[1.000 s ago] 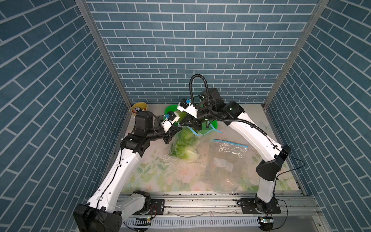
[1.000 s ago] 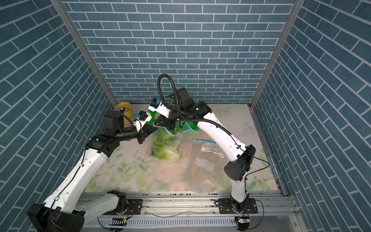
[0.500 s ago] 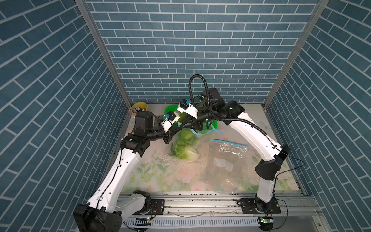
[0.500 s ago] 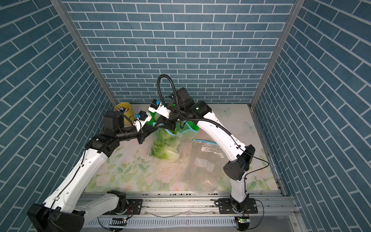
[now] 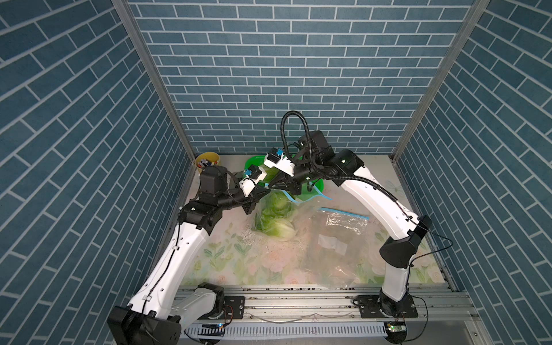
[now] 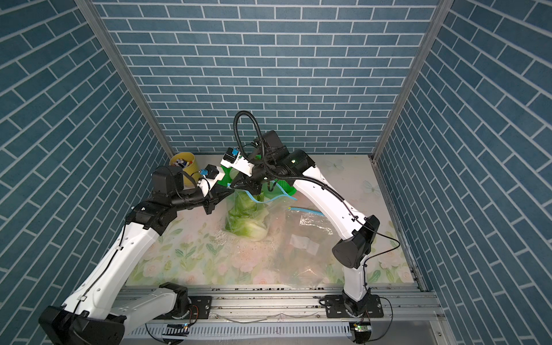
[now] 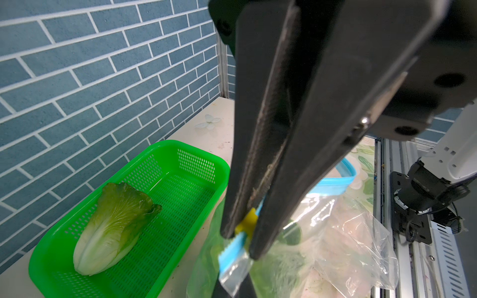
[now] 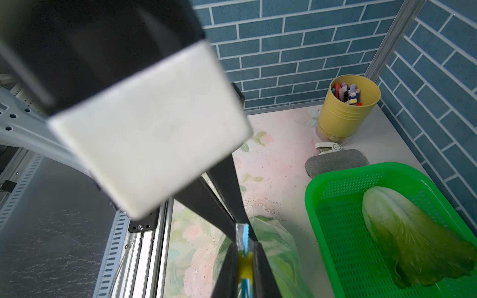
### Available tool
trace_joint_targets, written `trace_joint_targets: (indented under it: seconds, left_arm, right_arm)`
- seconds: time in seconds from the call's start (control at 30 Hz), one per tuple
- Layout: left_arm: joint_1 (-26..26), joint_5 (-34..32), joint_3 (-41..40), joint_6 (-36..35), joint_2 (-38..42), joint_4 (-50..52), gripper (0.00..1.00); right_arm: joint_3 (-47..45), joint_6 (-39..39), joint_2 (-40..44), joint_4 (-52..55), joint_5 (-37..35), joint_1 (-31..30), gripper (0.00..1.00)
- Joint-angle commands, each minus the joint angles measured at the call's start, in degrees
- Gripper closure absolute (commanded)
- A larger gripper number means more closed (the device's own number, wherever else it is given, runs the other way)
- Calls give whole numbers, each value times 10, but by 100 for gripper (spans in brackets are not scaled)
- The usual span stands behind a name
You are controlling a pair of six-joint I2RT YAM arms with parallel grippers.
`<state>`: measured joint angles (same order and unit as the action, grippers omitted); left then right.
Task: Put the chinese cabbages into a zipper bag and zip it
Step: Zip the zipper on the zipper food storage bag.
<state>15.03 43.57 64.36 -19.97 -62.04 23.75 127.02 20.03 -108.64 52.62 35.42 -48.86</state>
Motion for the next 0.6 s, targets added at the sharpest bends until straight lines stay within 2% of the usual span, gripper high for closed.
trace_joint_targets:
  seconds: [0.0,0.57]
  left_arm:
    - [1,-7,-2,12,25,-22,100]
    - [1,-15,-44,48,52,-75,100]
  right_arm:
    - [-5,30,23,20,-15,0,100]
    - [-68,26,75,-12,-32,27,100]
